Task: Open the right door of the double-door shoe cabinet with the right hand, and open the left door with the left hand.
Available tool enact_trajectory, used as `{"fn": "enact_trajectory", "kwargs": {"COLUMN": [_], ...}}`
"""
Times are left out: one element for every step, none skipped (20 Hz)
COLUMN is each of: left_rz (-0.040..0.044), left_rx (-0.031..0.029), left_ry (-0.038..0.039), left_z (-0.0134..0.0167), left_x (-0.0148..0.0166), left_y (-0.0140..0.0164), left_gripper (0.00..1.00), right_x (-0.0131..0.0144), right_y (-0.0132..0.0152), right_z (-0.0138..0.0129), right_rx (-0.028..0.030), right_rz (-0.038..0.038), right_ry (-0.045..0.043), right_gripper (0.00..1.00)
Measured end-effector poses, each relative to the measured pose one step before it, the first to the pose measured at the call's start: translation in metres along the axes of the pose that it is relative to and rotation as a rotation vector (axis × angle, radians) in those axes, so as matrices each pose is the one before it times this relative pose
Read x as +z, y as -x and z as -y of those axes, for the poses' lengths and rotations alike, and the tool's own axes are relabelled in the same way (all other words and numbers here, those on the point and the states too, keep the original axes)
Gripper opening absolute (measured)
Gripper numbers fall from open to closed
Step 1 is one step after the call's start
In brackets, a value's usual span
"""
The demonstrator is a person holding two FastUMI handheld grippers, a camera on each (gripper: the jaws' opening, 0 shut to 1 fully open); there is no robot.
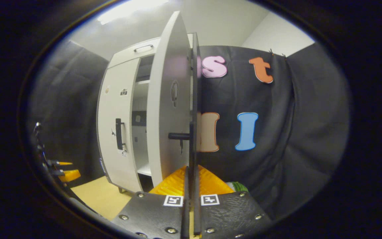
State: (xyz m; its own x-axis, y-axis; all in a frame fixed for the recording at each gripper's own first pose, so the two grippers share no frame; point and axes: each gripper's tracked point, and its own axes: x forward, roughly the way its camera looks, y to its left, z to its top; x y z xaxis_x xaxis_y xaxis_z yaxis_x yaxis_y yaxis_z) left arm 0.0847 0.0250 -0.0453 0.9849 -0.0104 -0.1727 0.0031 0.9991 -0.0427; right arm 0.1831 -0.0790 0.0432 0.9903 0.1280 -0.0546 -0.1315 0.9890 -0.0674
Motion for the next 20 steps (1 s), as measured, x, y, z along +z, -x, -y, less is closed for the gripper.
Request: {"fn": "enact_trajectory", "kwargs": {"left_rz": [-0.00184,0.00377,0.012,0.0079,0.00009,-0.00241,0.00566,0.0052,-0.00984,-0.00186,0.00315,0.00226,0.00857,0.00427,-0.00636,0.01497,0.02262,0.00494,0.00608,0.00486], "left_rx": [-0.00516,-0.01221,-0.01784,-0.01626,-0.01053,-0.00741,0.00623,0.003,0.00303,-0.00519,-0.01018,0.00002,-0.00871,-0.01416,-0.00482,-0.00259,0.00357,0.01308,0.00454,0.00616], "left_ry": [0.00616,0.01068,0.01121,0.00642,0.00479,-0.0006,-0.00345,-0.00029,0.00612,0.00778,0.00378,0.00144,0.00978,0.01574,0.0063,-0.00385,-0.01091,-0.0227,-0.02806,-0.0234], "left_z": [-0.00014,0.00314,0.00423,0.00371,0.00116,0.00171,-0.00178,0.0009,-0.00008,0.00261,0.00334,0.00161,0.00394,0.0059,0.00271,0.00248,0.00209,-0.00007,0.00181,0.00303], "left_x": [0.00621,0.00545,0.00797,0.00572,0.00405,0.0042,0.00655,0.0069,0.00364,0.00458,0.0072,0.00575,0.00692,0.00603,0.00419,0.00848,0.00969,0.00513,0.00623,0.00442], "left_y": [-0.00699,-0.0066,-0.007,-0.00778,-0.00706,-0.00702,-0.00823,-0.00993,-0.00871,-0.00811,-0.00894,-0.00718,-0.00692,-0.00766,-0.00655,-0.00661,-0.00943,-0.00634,-0.00801,-0.00901], "left_gripper": [0.96,0.96,0.96,0.96,0.95,0.95,0.95,0.95,0.95,0.95,0.96,0.95,0.95,0.96,0.95,0.95,0.95,0.95,0.95,0.95], "right_x": [0.00077,-0.00171,-0.00054,-0.00245,-0.00285,-0.0039,-0.00108,-0.00434,-0.00549,-0.00484,-0.00133,-0.00541,-0.00723,-0.00485,-0.00461,-0.0056,-0.00353,-0.00127,-0.00139,-0.00207], "right_y": [0.00945,0.01029,0.00938,0.01116,0.01024,0.01652,0.01035,0.01117,0.01179,0.01067,0.00877,0.0093,0.00945,0.00698,0.00702,0.00387,0.00235,0.00602,0.00394,0.00359], "right_z": [0.00426,0.00045,-0.00386,-0.00345,-0.00711,-0.0031,-0.00875,-0.01369,-0.0106,-0.00797,-0.00631,-0.00617,-0.00521,-0.00508,-0.00441,-0.00292,-0.00211,-0.00113,-0.00145,-0.00304], "right_rx": [-0.034,-0.01773,-0.00528,-0.006,0.00281,0.00532,0.01258,0.02014,0.00457,0.00372,-0.00024,0.00113,0.00017,0.00424,0.00307,-0.00096,-0.00483,-0.00849,-0.00201,0.00375], "right_rz": [0.00773,0.00959,0.00707,0.00589,0.00745,0.00339,0.01778,0.00614,-0.0008,0.00194,0.00502,-0.00401,-0.01013,-0.00323,-0.00353,-0.00629,-0.00336,0.0,-0.00165,-0.00266], "right_ry": [0.02078,0.01054,0.0046,0.00124,0.00286,0.01571,0.00543,0.00112,-0.00683,-0.01055,-0.01494,-0.00828,-0.00387,-0.00075,-0.00236,-0.00463,-0.01208,-0.02352,-0.01871,-0.02426], "right_gripper": [0.08,0.29,0.42,0.6,0.77,0.94,0.98,0.99,0.99,0.99,0.99,0.99,0.99,0.99,0.99,0.99,0.99,0.99,0.99,0.99]}}
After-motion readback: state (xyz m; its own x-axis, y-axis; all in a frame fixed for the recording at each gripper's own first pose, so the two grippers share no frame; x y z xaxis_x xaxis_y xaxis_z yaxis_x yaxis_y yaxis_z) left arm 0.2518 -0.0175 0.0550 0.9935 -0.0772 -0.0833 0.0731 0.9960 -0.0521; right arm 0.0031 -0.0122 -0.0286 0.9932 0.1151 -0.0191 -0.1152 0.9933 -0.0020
